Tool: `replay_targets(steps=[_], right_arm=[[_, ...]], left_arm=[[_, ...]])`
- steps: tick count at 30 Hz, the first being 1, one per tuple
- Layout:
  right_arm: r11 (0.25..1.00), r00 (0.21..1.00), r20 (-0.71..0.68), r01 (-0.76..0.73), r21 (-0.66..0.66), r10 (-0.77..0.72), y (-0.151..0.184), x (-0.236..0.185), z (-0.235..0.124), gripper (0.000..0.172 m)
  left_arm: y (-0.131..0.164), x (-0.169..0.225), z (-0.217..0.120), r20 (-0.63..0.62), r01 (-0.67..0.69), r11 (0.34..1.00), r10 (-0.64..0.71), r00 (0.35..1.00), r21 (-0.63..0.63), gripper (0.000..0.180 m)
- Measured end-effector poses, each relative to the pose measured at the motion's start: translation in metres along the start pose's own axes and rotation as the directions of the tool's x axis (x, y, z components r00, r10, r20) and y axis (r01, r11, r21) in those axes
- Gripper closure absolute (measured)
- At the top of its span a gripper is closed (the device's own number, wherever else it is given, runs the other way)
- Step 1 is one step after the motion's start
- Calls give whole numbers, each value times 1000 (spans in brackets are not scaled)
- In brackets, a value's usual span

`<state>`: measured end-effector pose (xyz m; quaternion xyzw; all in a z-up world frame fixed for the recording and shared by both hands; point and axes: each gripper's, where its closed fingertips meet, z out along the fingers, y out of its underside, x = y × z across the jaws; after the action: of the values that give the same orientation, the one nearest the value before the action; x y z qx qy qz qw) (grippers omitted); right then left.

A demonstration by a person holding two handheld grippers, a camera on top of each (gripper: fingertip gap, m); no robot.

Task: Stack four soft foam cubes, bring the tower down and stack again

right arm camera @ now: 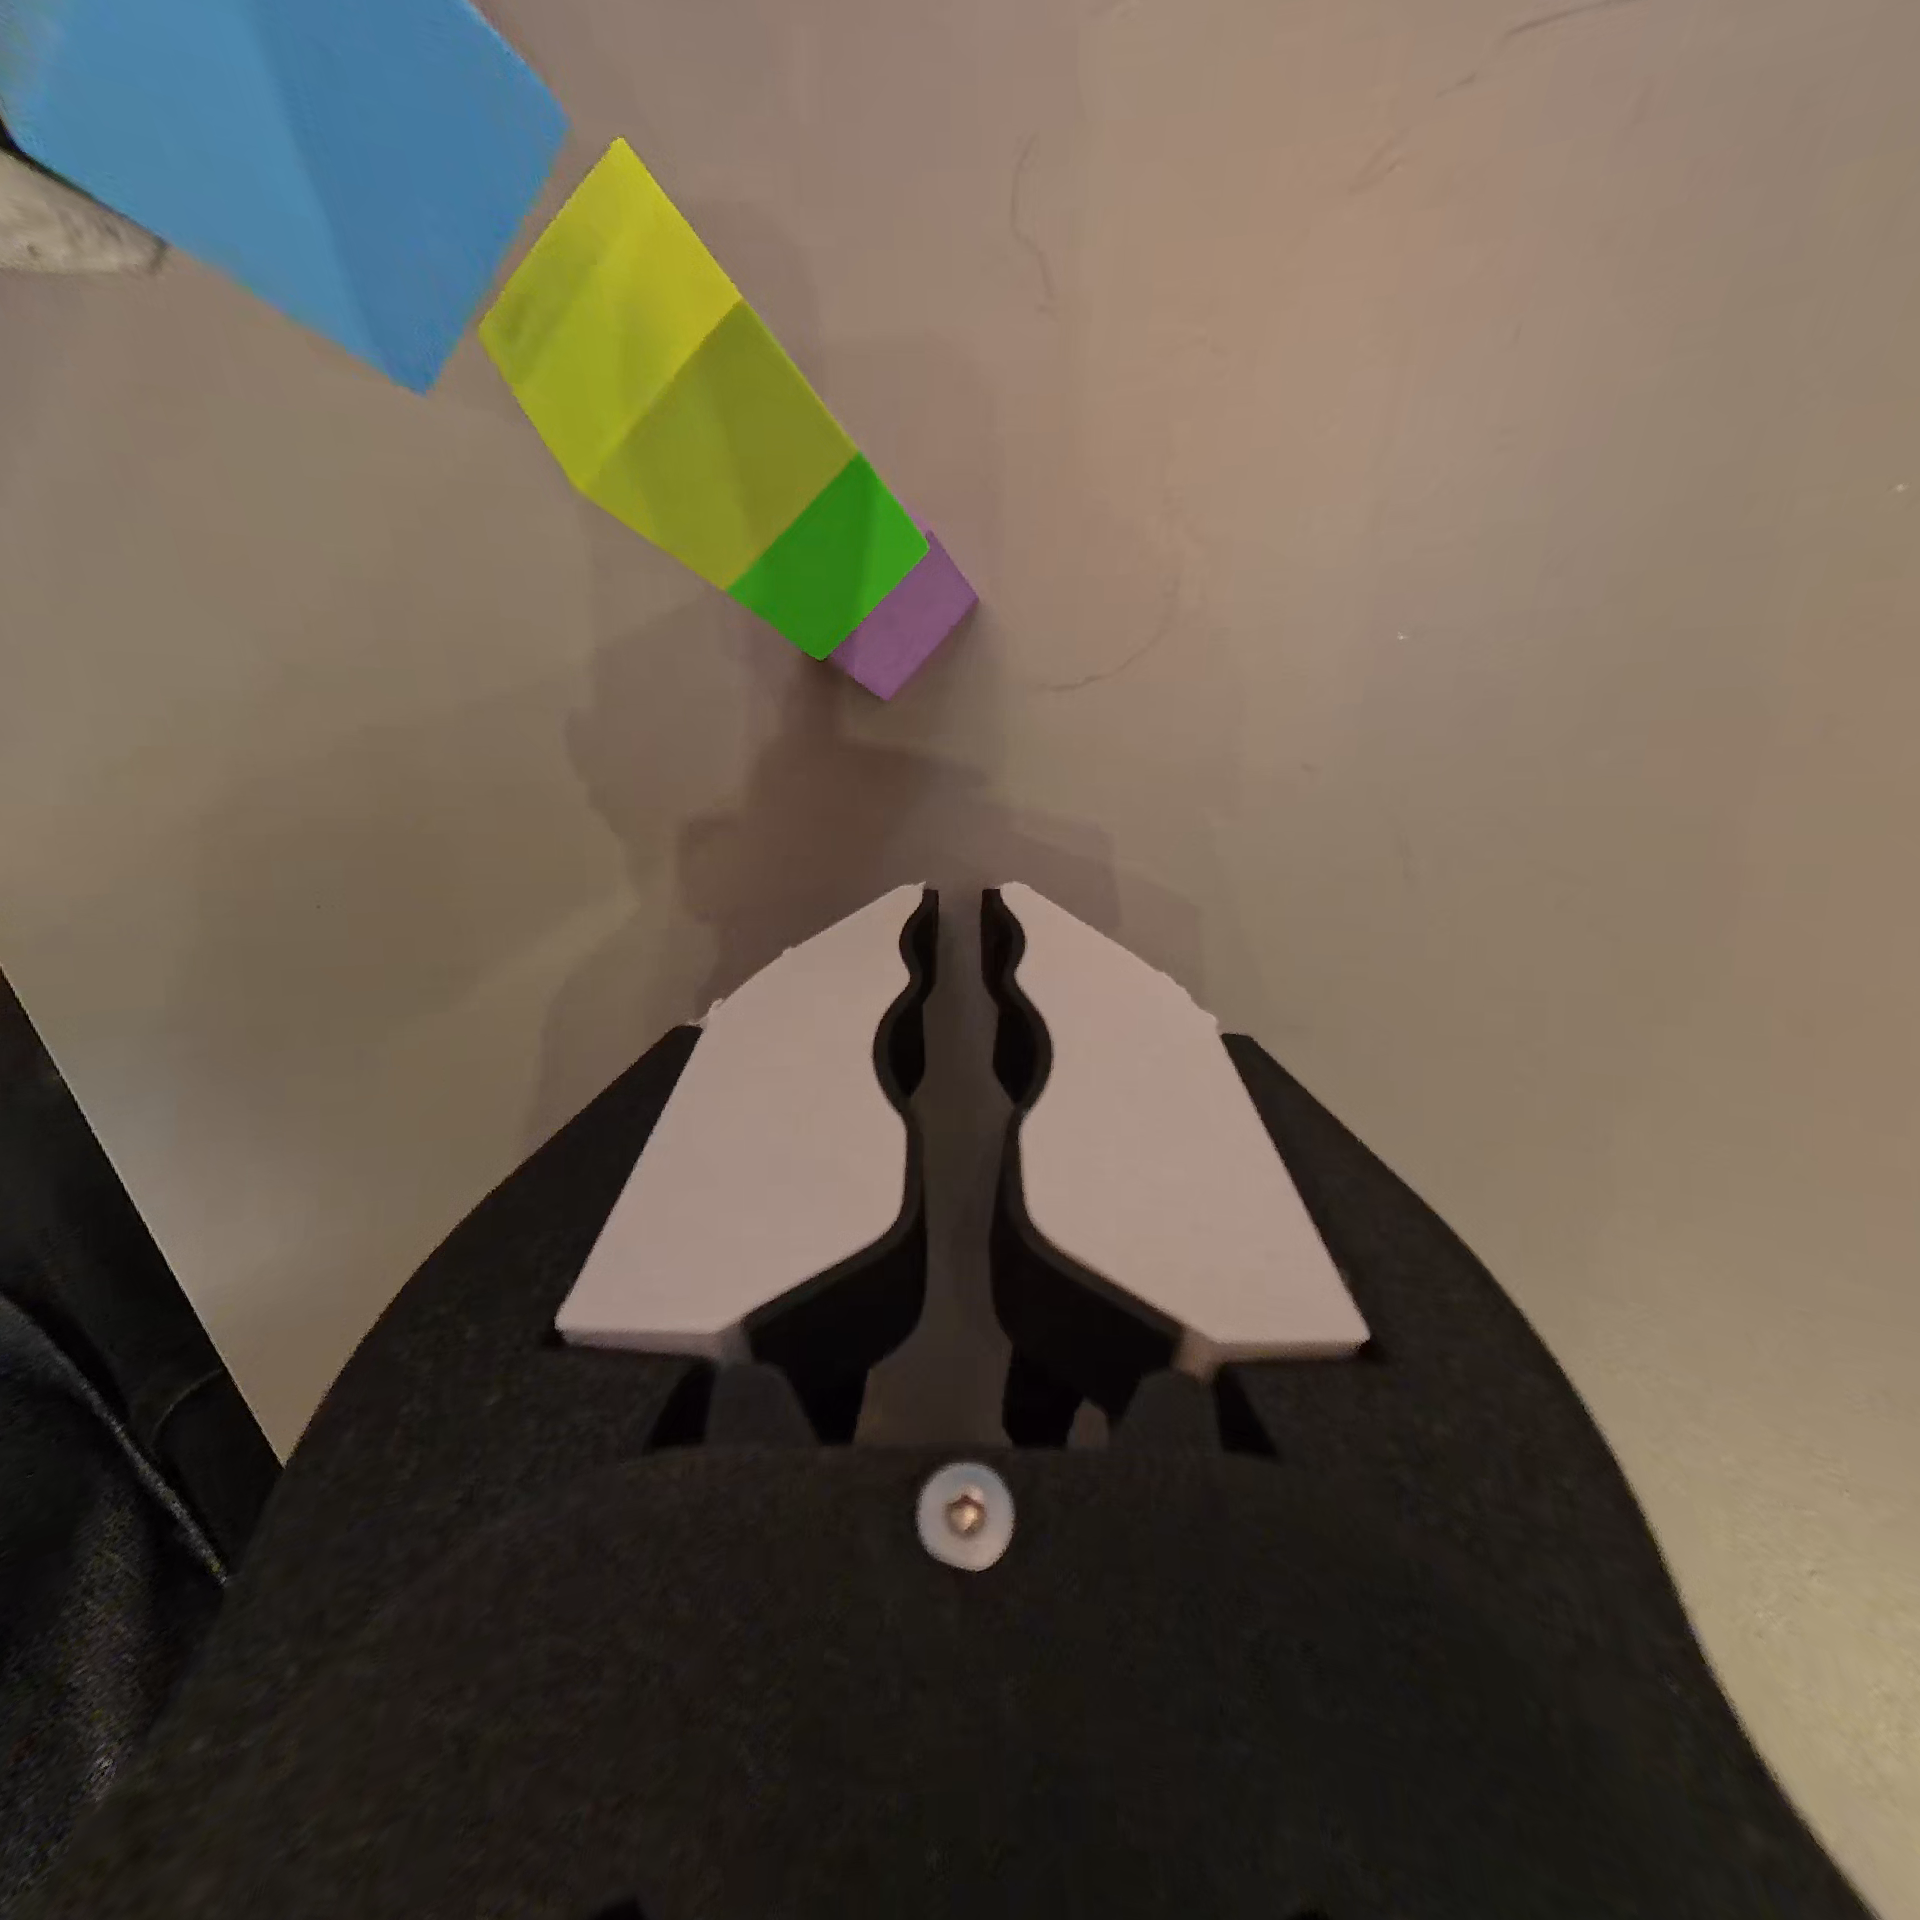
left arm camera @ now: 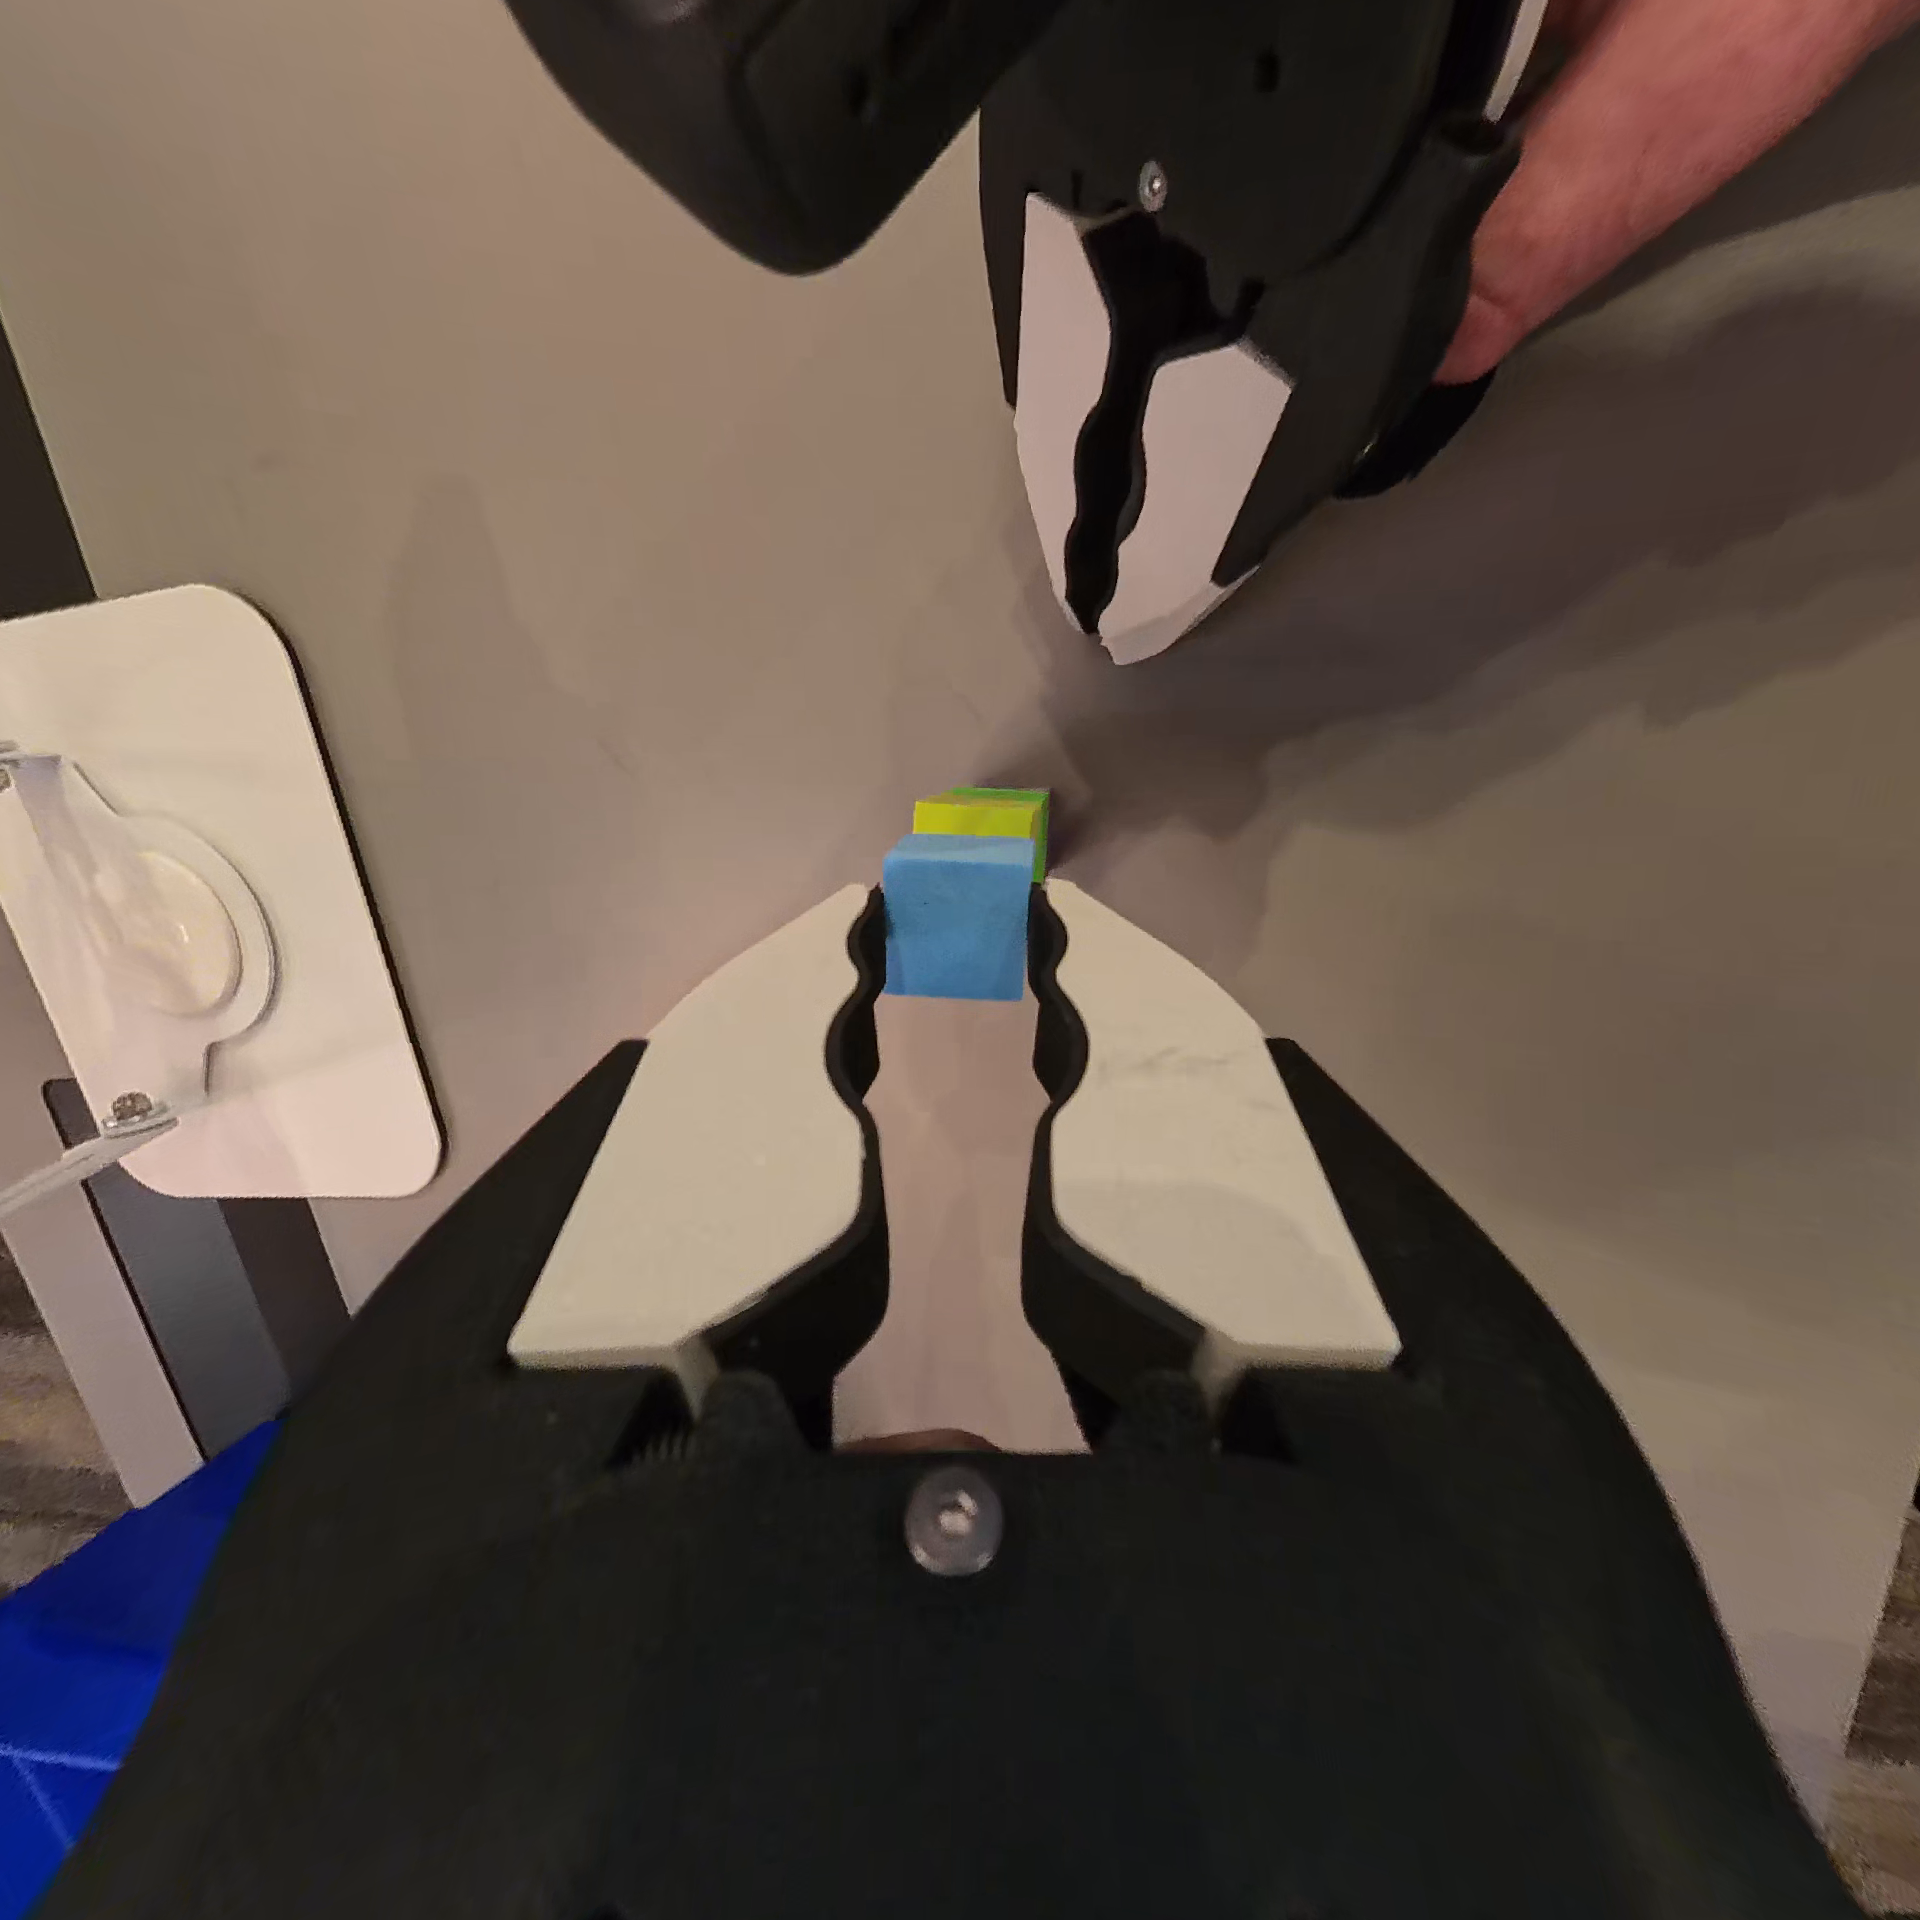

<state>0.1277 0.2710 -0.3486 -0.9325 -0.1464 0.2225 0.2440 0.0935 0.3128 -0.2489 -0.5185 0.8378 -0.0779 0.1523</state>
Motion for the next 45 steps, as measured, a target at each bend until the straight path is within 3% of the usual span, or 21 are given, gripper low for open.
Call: replay_targets(steps=[31, 45], right_arm=[[1000, 1000, 8, -5, 2, 5, -1, 1, 0, 164], [1000, 1000, 10, -5, 2, 5, -1, 1, 0, 164]], left_arm=[[1, 1, 16, -60, -29, 999, 27, 998, -37, 154], [1, 0, 16, -60, -17, 999, 15, 998, -32, 135]])
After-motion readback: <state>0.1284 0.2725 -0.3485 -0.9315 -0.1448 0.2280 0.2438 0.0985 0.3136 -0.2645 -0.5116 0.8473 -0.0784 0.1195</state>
